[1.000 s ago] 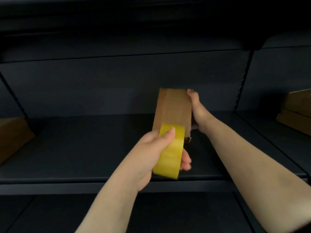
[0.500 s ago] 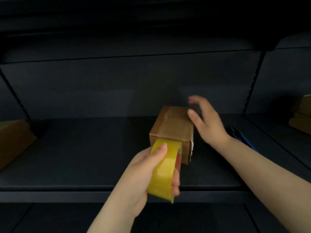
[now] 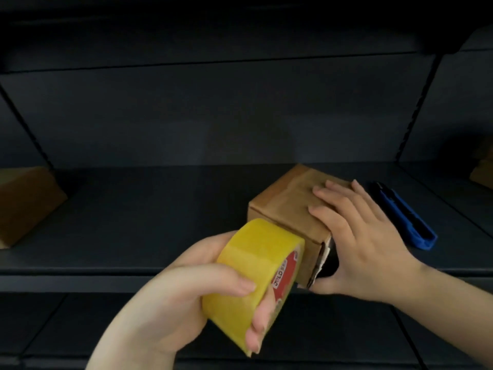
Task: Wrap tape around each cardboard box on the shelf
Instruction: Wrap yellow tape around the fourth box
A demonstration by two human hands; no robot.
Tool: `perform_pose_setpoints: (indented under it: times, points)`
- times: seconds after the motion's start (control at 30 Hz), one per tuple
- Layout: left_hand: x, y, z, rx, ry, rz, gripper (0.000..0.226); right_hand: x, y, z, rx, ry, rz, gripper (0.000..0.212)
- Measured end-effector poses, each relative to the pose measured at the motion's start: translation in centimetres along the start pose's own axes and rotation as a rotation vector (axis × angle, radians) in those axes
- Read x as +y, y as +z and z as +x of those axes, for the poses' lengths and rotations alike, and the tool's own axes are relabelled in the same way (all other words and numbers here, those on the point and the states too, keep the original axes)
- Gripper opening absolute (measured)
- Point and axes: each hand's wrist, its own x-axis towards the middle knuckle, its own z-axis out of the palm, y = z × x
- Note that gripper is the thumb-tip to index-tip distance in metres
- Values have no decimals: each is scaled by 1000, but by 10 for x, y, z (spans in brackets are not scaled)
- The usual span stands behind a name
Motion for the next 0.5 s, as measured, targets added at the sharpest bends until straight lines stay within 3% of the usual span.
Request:
perform_pose_setpoints:
  times: [0.07,0.17,0.27,0.4,0.5]
  points:
    - [4,1,-2,0,29,38,32,7,-1,7,4,-31,-52,102]
    - [22,13,-7,-192,79,-228,27,14,-8,25,9,51,-42,97]
    - [31,20,-7,-102,100,-172,31,21,-16,42,35,237,125,98]
    - [36,28,-3,-49,145,-152,28,33,-10,58,3,311,281,95]
    - [35,33,2,-62,138,-145,22,41,0,64,-47,540,622,106]
